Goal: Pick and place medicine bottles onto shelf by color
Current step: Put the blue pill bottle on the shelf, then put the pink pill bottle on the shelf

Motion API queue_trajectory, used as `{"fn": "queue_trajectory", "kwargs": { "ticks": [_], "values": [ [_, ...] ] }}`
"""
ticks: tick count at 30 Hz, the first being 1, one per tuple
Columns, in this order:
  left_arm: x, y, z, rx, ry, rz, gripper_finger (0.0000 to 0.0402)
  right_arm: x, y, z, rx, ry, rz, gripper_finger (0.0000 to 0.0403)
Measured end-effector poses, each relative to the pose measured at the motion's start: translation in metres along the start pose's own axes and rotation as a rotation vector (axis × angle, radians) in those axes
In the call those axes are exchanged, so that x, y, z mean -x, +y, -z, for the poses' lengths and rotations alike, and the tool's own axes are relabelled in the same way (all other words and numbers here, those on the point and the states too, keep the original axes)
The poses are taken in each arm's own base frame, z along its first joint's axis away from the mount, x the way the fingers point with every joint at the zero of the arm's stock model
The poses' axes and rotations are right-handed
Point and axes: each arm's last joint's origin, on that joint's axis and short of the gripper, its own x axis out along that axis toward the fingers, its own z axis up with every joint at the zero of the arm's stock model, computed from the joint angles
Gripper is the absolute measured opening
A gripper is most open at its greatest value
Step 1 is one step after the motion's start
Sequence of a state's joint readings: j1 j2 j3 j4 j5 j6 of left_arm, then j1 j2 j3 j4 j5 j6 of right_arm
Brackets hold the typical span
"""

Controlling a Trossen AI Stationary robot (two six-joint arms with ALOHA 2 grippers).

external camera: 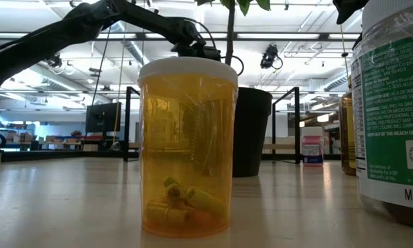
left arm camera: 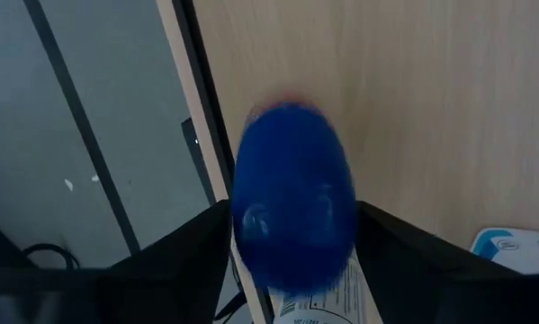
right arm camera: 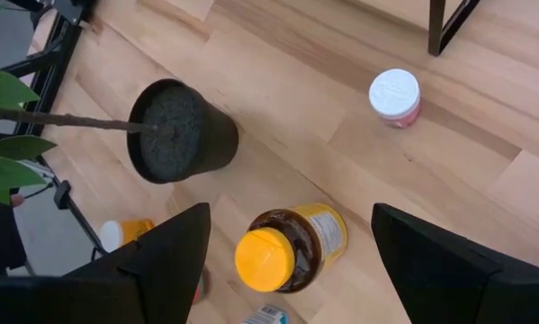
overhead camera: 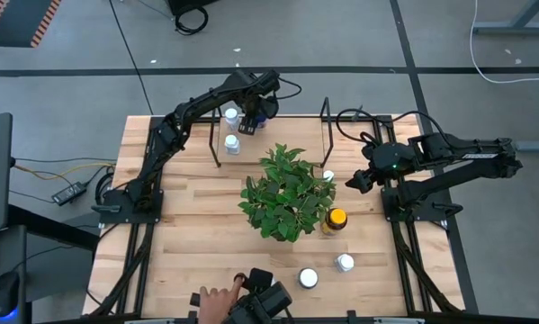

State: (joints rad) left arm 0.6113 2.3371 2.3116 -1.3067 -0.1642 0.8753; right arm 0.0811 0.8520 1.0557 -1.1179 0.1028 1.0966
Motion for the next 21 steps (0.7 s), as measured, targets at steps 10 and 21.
{"fn": "queue_trajectory", "kwargs": {
  "ticks": [10,21],
  "values": [
    [0.0,-0.001,-0.001,0.026,0.003,0.004,0.0251,0.0,0.0,0.0,0.022,0.0,0.0,0.0316],
    [0.026,-0.008,-0.001,0.086,0.014,-0.05,0.0251,0.0,0.0,0.0,0.034,0.0,0.0,0.0316]
  ]
}}
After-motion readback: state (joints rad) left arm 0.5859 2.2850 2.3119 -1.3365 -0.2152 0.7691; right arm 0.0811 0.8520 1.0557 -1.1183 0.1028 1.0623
